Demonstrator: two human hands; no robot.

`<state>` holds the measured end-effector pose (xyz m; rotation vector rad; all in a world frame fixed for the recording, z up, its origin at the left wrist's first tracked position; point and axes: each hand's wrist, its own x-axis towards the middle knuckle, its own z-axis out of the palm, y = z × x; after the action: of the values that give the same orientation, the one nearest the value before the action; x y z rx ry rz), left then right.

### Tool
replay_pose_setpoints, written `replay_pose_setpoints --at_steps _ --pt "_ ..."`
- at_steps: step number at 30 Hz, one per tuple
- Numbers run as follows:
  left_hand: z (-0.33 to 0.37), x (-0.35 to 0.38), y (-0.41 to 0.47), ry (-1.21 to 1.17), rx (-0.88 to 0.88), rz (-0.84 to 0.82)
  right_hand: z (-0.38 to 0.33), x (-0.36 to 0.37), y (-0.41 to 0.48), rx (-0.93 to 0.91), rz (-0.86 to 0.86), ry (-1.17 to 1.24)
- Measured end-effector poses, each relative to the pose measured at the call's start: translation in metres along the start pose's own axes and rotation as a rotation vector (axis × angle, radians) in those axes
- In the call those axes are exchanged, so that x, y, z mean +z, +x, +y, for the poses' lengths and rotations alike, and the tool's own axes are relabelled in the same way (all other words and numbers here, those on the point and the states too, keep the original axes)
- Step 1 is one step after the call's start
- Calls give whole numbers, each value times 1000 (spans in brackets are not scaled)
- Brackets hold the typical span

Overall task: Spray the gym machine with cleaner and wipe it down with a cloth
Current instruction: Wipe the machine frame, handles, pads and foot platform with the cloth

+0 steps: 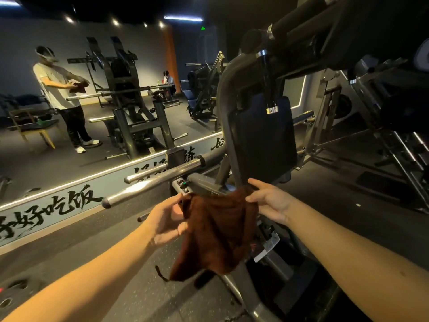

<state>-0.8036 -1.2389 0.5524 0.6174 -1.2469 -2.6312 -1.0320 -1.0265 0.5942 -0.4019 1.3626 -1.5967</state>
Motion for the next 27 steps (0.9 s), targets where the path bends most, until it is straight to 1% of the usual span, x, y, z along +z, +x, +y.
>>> replay_pose_setpoints --at_steps 1,2,4,5,6,7,9,10,11,14,15,17,19,21,23,25,27 --pt "1 2 -1 -5 29 -17 5 -1 6 0 26 -30" --pt "1 7 -2 56 46 -31 10 -2 13 1 41 -77" --pt "6 19 -2 268 73 13 21 -3 24 -28 77 -268" --pt "10 23 -2 357 89 72 24 -3 27 -61 98 -406" --pt "14 24 -2 485 129 128 25 -3 31 -91 122 -546" --pt "19 24 -1 683 194 185 25 -3 33 -113 151 -679" --pt "29 22 1 1138 334 279 25 -7 38 -130 202 -870" --pt "32 20 3 1288 368 312 27 -11 42 -122 210 -930" --pt "34 19 6 1355 386 343 32 -16 51 -114 214 -979" --pt "36 23 12 1427 396 446 36 -12 53 -98 254 -1065" --pt "37 24 15 1444 363 471 34 -9 50 -100 276 -1104" --pt "39 24 19 1388 226 552 31 -7 47 -71 334 -1134" --pt "39 20 22 1164 23 612 32 -10 46 10 397 -1093" --pt "41 17 19 930 -109 590 35 -13 46 101 420 -987" --pt "45 20 12 837 -173 518 39 -19 48 154 409 -819" --pt "47 24 7 807 -184 432 42 -23 49 192 376 -715" --pt "47 26 4 765 -155 387 40 -23 44 233 291 -631"
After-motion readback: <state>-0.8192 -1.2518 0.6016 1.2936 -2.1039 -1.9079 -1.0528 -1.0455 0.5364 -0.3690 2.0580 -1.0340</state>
